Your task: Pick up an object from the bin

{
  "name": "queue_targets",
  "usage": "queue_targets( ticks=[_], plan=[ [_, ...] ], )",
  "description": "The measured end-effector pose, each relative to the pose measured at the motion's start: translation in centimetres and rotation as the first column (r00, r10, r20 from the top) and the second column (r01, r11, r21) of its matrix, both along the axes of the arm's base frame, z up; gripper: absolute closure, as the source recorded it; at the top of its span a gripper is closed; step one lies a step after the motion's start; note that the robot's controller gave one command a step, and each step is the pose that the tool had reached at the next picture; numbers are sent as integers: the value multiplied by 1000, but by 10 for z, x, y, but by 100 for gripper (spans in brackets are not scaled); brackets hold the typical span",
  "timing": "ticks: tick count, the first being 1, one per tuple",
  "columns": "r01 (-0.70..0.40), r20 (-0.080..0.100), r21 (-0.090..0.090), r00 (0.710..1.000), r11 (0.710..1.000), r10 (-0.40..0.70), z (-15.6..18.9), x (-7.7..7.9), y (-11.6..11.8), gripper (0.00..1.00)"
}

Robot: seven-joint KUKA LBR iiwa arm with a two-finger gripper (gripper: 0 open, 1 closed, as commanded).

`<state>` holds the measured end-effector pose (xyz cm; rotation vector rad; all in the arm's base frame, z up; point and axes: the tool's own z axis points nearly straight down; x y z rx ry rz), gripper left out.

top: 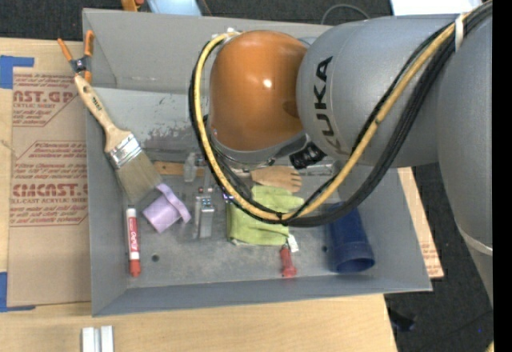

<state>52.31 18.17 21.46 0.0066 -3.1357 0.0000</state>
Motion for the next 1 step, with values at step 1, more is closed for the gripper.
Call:
queue_targets(
  ticks=[1],
  plan=[
    [3, 7, 2, 1000, 1000, -3, 5, 1, -1, 0]
  ],
)
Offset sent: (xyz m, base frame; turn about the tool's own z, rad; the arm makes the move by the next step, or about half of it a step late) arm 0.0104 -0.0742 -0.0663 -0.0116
